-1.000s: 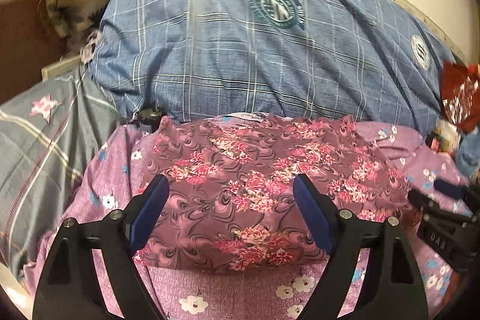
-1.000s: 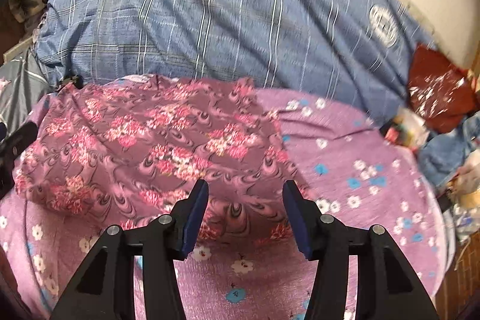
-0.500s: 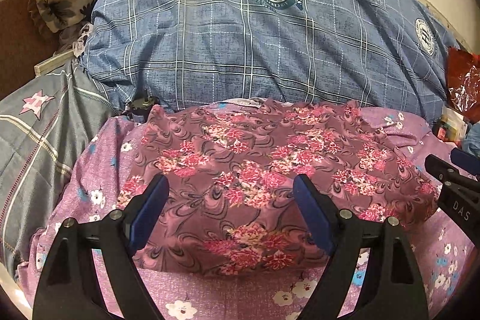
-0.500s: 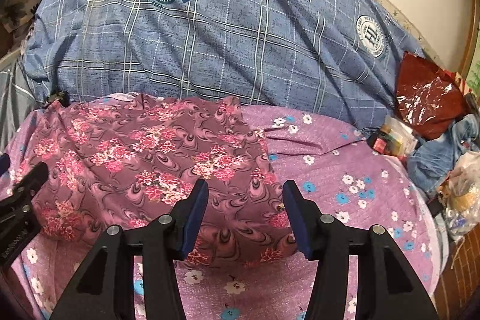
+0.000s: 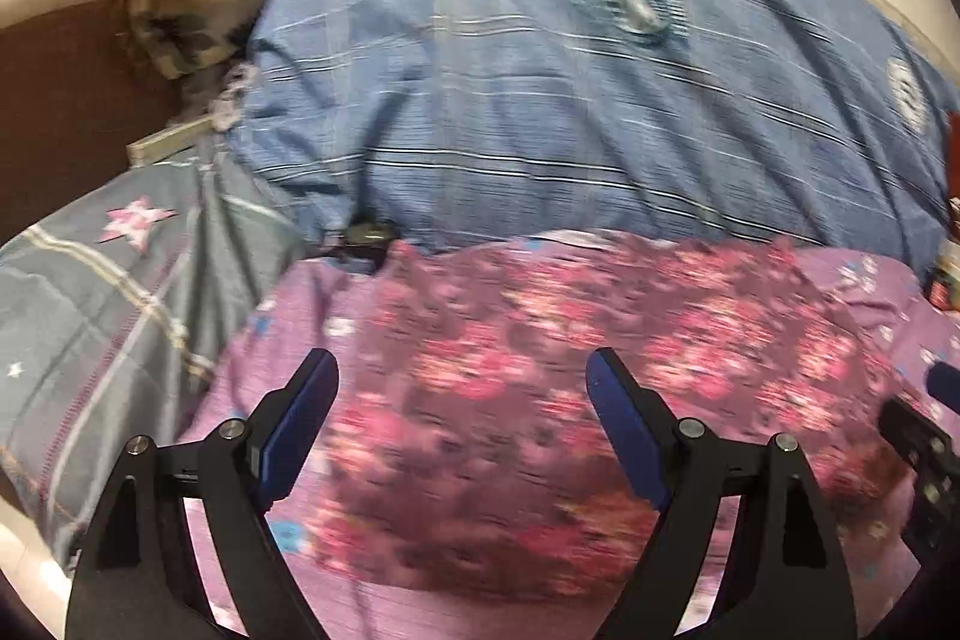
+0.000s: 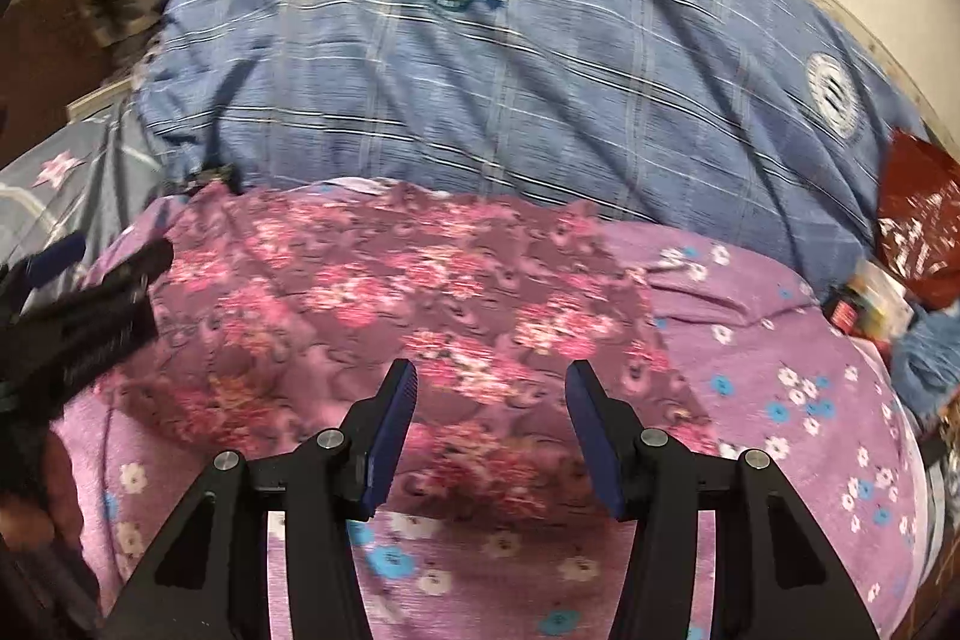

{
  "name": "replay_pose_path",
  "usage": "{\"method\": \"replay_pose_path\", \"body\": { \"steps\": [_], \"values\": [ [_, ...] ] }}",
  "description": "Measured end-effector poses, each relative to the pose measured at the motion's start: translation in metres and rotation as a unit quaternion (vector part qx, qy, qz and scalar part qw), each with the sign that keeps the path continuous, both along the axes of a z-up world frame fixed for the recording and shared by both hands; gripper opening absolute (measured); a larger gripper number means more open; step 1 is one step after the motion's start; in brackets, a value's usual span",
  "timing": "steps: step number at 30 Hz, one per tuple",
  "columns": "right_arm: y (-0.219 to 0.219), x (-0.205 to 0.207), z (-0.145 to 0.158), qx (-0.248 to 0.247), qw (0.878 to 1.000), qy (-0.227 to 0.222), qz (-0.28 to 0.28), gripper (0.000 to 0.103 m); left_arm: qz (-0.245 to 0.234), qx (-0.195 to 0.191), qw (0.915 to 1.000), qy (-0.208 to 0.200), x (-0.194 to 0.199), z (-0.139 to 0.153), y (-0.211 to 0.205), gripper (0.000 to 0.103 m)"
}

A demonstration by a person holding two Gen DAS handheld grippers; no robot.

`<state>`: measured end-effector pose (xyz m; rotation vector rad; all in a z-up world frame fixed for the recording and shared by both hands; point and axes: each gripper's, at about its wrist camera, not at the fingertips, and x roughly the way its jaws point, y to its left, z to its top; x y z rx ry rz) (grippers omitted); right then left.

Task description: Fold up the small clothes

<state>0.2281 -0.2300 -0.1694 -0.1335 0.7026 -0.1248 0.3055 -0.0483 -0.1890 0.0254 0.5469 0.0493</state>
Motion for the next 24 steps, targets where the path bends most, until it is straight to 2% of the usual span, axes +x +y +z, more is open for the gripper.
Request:
{"method": "replay_pose_path", "body": {
  "steps": [8,16,24],
  "values": [
    [0.043,-0.009,0.000,0.000,0.997,-0.008,0.074,0.054,0.071,-0.016,0.9974,0.004,0.011,-0.005,0.059,0.085],
    [0.082,-0.022,-0.006,0.041,0.986,-0.001,0.161,0.054,0.090,-0.009,0.9959,-0.002,0.008,-0.004,0.081,0.085],
    [0.124,-0.035,-0.037,-0.008,0.973,0.037,0.226,0.055,0.099,-0.009,0.9950,-0.011,0.008,0.000,0.093,0.085]
  ]
}}
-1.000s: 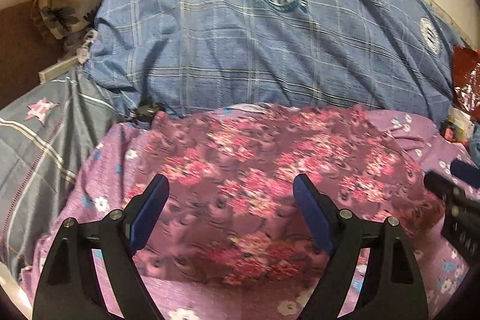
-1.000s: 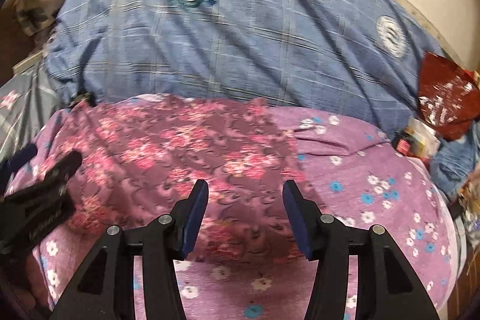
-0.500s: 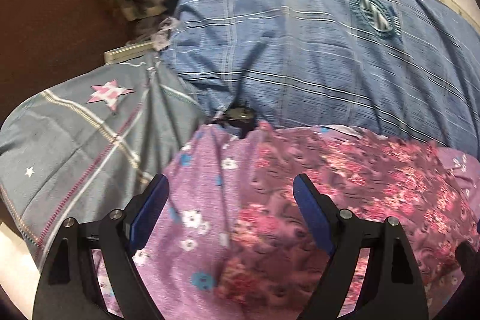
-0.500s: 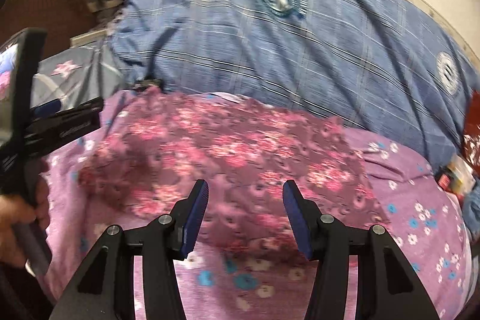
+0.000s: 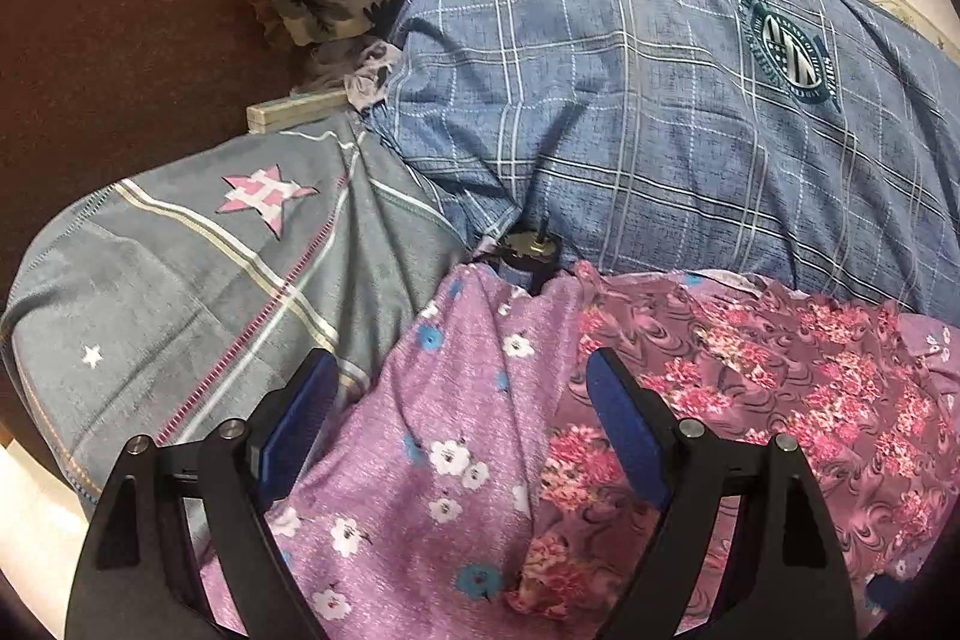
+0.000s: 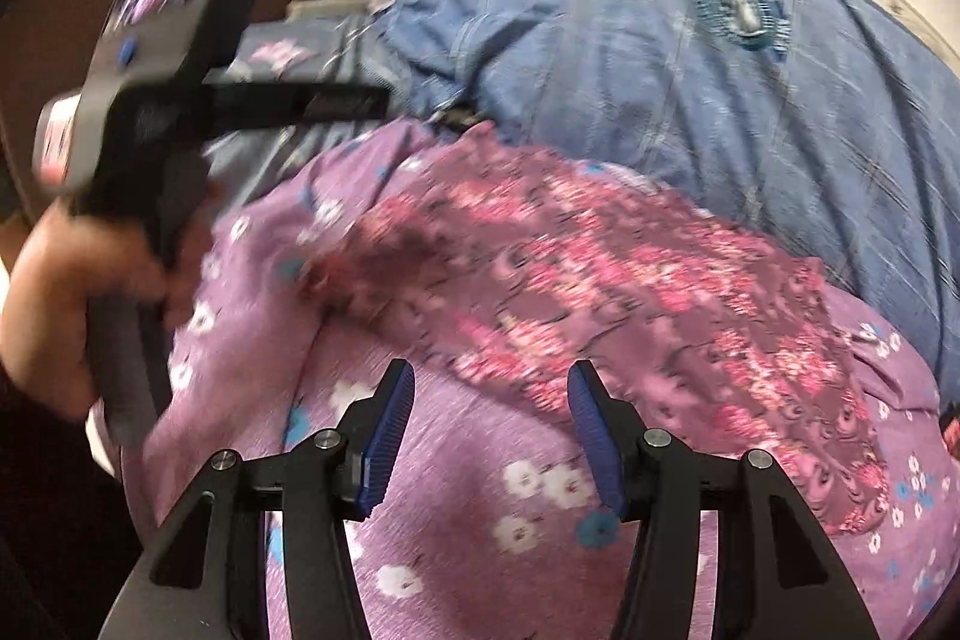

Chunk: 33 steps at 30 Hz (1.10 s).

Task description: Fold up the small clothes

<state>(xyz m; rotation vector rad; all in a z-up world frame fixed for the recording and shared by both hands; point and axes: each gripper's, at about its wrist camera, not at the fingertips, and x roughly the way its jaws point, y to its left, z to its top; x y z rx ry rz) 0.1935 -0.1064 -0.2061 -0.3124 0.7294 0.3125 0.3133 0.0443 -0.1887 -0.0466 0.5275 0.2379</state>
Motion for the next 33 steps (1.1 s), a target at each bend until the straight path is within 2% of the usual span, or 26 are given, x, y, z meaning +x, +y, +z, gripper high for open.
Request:
{"method": "replay_pose_path", "body": {
  "steps": [11,20,28,33],
  "values": [
    [0.006,0.001,-0.023,-0.025,0.998,0.047,0.018,0.055,-0.003,0.006,1.0000,0.004,0.003,-0.001,-0.001,0.085],
    [0.014,-0.008,-0.033,0.006,0.992,0.103,0.073,0.055,-0.005,0.011,0.9999,0.007,0.006,-0.003,-0.003,0.085],
    [0.015,-0.011,-0.042,0.048,0.979,0.169,0.108,0.055,-0.008,0.010,0.9998,0.014,0.009,-0.006,-0.005,0.085],
    [0.019,-0.016,-0.044,0.050,0.976,0.176,0.117,0.055,-0.011,0.013,0.9998,0.013,0.009,-0.006,-0.008,0.085]
  ]
}}
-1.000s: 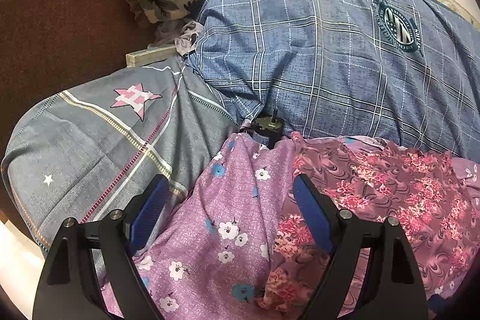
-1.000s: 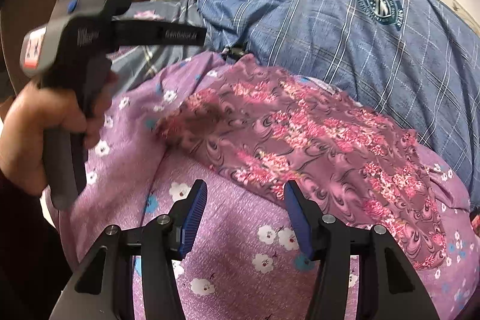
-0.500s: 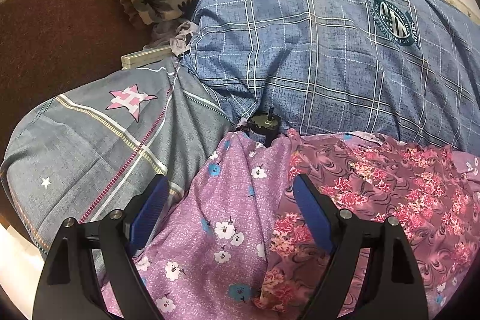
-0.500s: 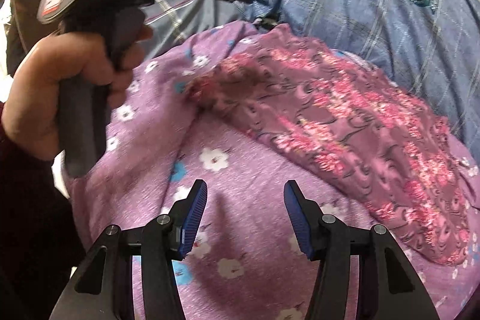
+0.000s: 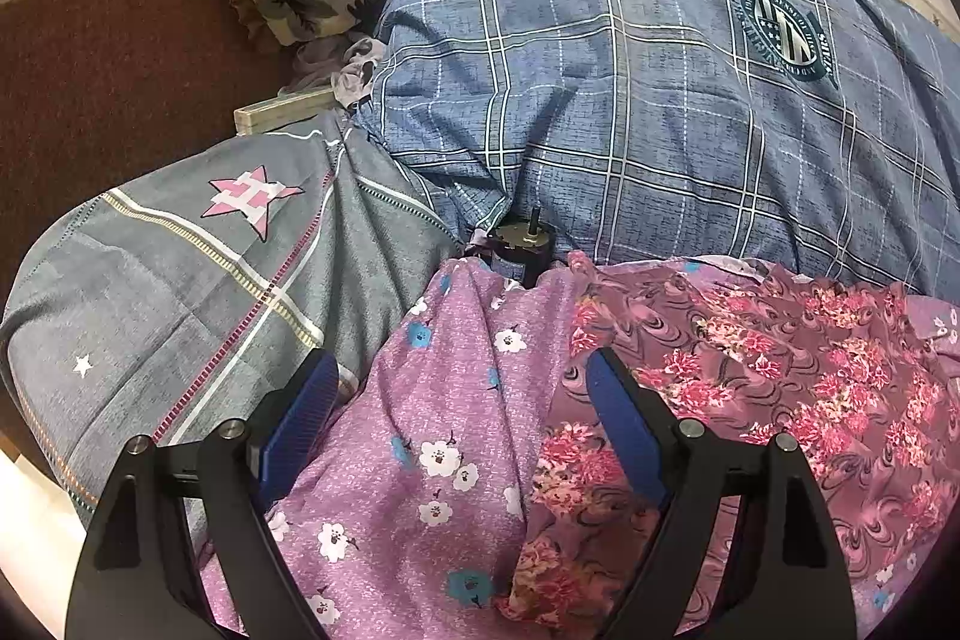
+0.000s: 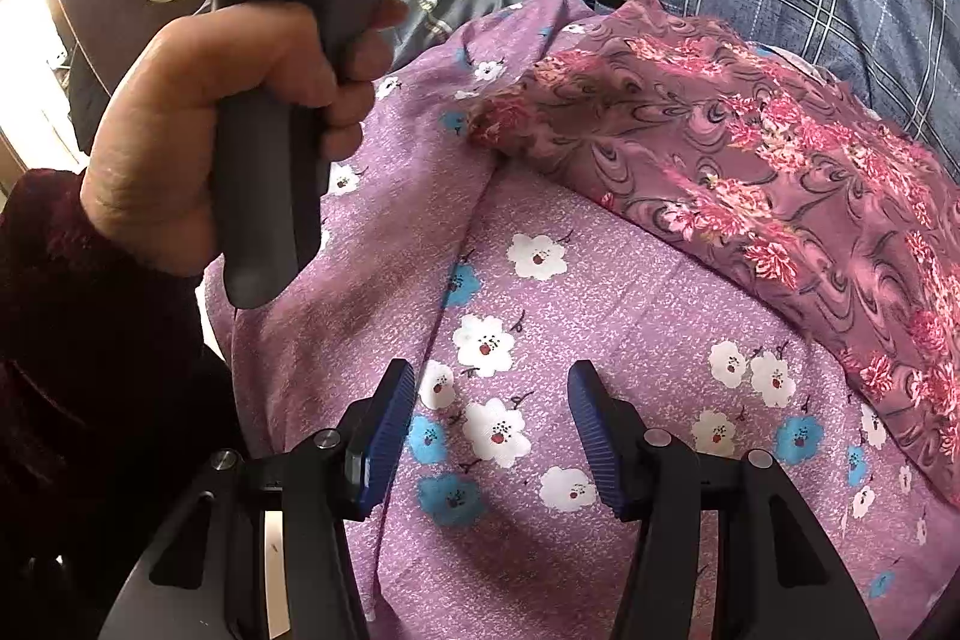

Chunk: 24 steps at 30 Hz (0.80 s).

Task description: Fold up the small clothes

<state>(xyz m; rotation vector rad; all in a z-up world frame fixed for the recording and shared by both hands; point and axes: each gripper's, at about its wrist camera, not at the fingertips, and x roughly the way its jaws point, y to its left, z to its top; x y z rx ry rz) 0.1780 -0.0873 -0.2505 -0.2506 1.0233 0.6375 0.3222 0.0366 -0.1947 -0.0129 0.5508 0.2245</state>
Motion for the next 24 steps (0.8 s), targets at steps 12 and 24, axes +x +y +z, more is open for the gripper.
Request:
{"method": "replay_pose_path", "body": {
  "steps": [12,24],
  "values": [
    [-0.0031,0.0018,0.0043,-0.008,1.000,-0.021,-0.016,0.055,-0.001,0.000,1.0000,0.001,0.0000,-0.0004,-0.0015,0.085],
    [-0.0046,0.0035,0.0057,-0.014,0.999,-0.033,-0.027,0.055,-0.005,0.000,1.0000,0.003,0.0007,-0.0015,-0.0042,0.085]
  ]
}}
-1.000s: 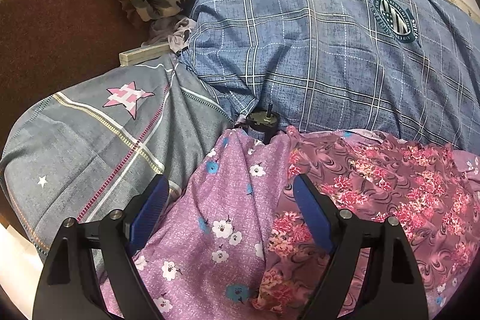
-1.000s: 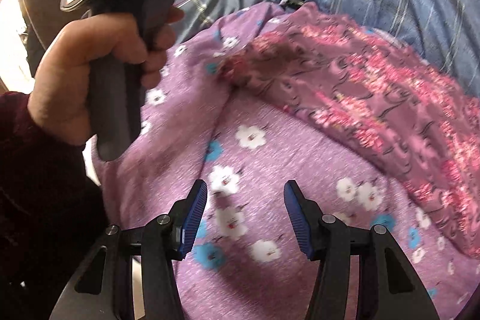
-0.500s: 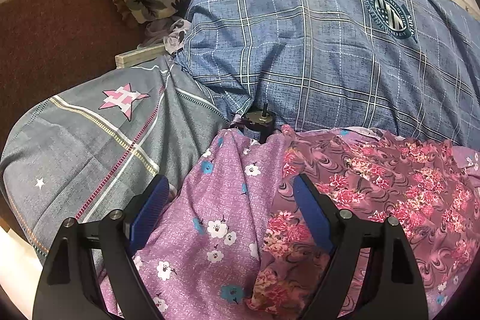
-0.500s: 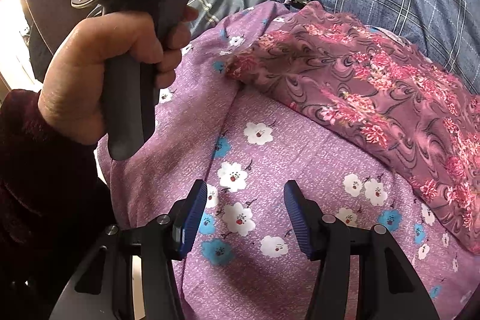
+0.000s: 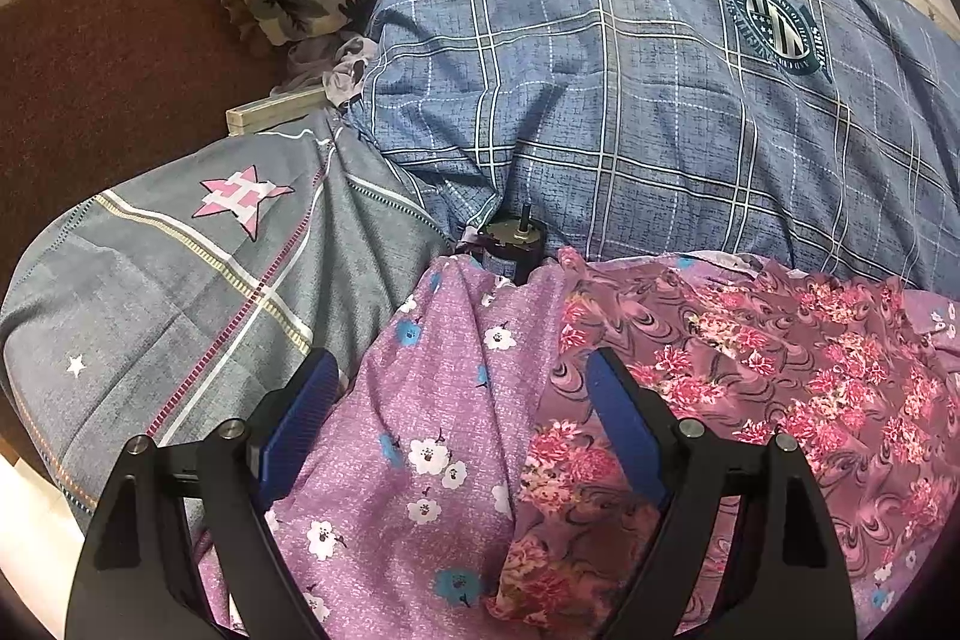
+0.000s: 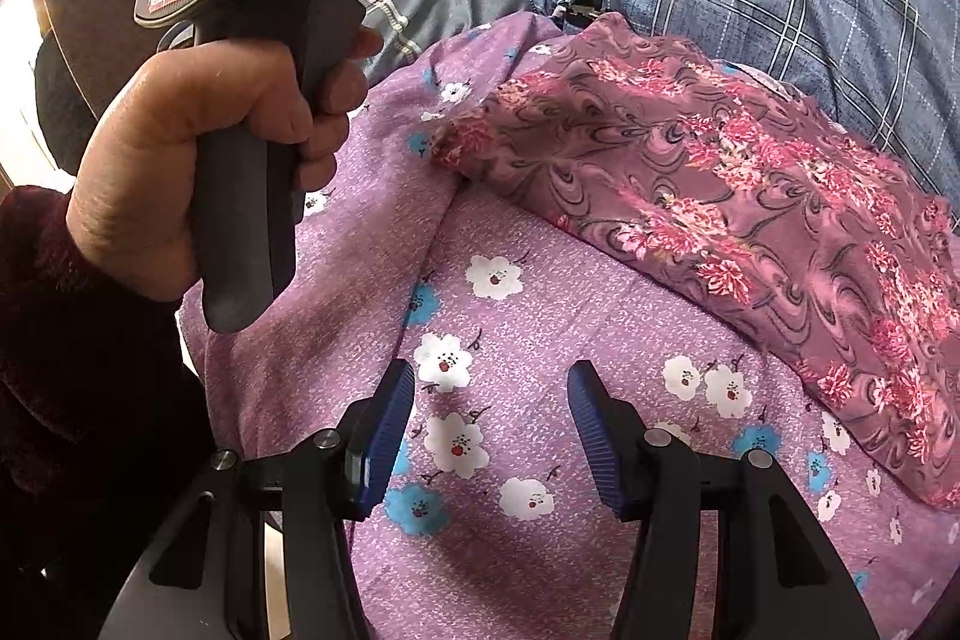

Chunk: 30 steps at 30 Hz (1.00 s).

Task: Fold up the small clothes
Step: 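Grasp the shirt edge with the right tool and fold it over the body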

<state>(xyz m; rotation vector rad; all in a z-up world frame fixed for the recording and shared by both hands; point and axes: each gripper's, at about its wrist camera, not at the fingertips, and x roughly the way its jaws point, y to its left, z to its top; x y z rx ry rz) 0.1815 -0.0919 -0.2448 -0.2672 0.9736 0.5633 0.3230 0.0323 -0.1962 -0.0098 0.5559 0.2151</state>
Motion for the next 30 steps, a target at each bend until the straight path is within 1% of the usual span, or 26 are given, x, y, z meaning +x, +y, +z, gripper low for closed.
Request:
{"method": "replay_pose_path", "body": {
  "steps": [4,7,9,11,13,15,16,17,18,19,20,21,22,23,25,26,28,29,30],
  "values": [
    [-0.002,-0.002,0.004,-0.007,1.000,-0.011,-0.003,0.055,0.002,-0.003,1.0000,0.004,0.000,0.000,0.001,0.085],
    [-0.022,0.004,0.010,0.000,0.999,-0.019,-0.032,0.055,0.016,-0.018,0.9995,0.019,0.000,-0.001,0.010,0.085],
    [-0.050,0.015,0.013,0.008,0.996,-0.026,-0.080,0.055,0.037,-0.036,0.9979,0.039,-0.001,-0.004,0.022,0.085],
    [-0.080,0.025,0.013,0.019,0.991,-0.026,-0.130,0.055,0.062,-0.066,0.9936,0.068,-0.003,-0.011,0.040,0.085],
    [-0.118,0.038,0.011,0.032,0.979,-0.025,-0.200,0.055,0.084,-0.089,0.9880,0.095,-0.006,-0.021,0.052,0.085],
    [-0.149,0.050,0.010,0.041,0.966,-0.020,-0.253,0.055,0.100,-0.114,0.9808,0.122,-0.010,-0.034,0.064,0.085],
    [-0.164,0.055,0.010,0.050,0.960,-0.016,-0.275,0.055,0.101,-0.123,0.9787,0.129,-0.012,-0.038,0.066,0.085],
    [-0.179,0.058,0.010,0.063,0.953,-0.010,-0.297,0.055,0.098,-0.135,0.9766,0.136,-0.015,-0.042,0.067,0.084],
    [-0.198,0.063,0.009,0.082,0.941,0.002,-0.328,0.055,0.091,-0.143,0.9754,0.141,-0.018,-0.045,0.066,0.084],
    [-0.210,0.065,0.009,0.090,0.932,0.007,-0.350,0.055,0.083,-0.143,0.9754,0.145,-0.020,-0.047,0.063,0.083],
    [-0.220,0.067,0.006,0.088,0.927,0.013,-0.365,0.056,0.076,-0.137,0.9764,0.148,-0.021,-0.048,0.059,0.080],
    [-0.227,0.071,0.001,0.078,0.924,0.028,-0.372,0.056,0.068,-0.129,0.9775,0.153,-0.022,-0.050,0.055,0.078],
    [-0.231,0.074,-0.004,0.076,0.925,0.044,-0.369,0.056,0.056,-0.126,0.9776,0.159,-0.022,-0.052,0.050,0.068],
    [-0.233,0.075,-0.005,0.082,0.926,0.046,-0.365,0.056,0.041,-0.135,0.9762,0.165,-0.023,-0.053,0.046,0.054],
    [-0.236,0.071,0.004,0.094,0.926,0.045,-0.363,0.056,0.015,-0.169,0.9719,0.164,-0.028,-0.050,0.043,0.045],
    [-0.239,0.067,0.009,0.110,0.925,0.038,-0.363,0.056,0.005,-0.179,0.9705,0.162,-0.031,-0.048,0.040,0.045],
    [-0.243,0.060,0.019,0.131,0.923,0.023,-0.360,0.056,-0.019,-0.203,0.9651,0.165,-0.038,-0.046,0.033,0.045],
    [-0.244,0.058,0.024,0.135,0.923,0.017,-0.360,0.056,-0.028,-0.221,0.9607,0.165,-0.041,-0.046,0.030,0.047],
    [-0.248,0.055,0.028,0.146,0.921,0.012,-0.361,0.057,-0.035,-0.248,0.9538,0.166,-0.045,-0.048,0.028,0.049]
  ]
}}
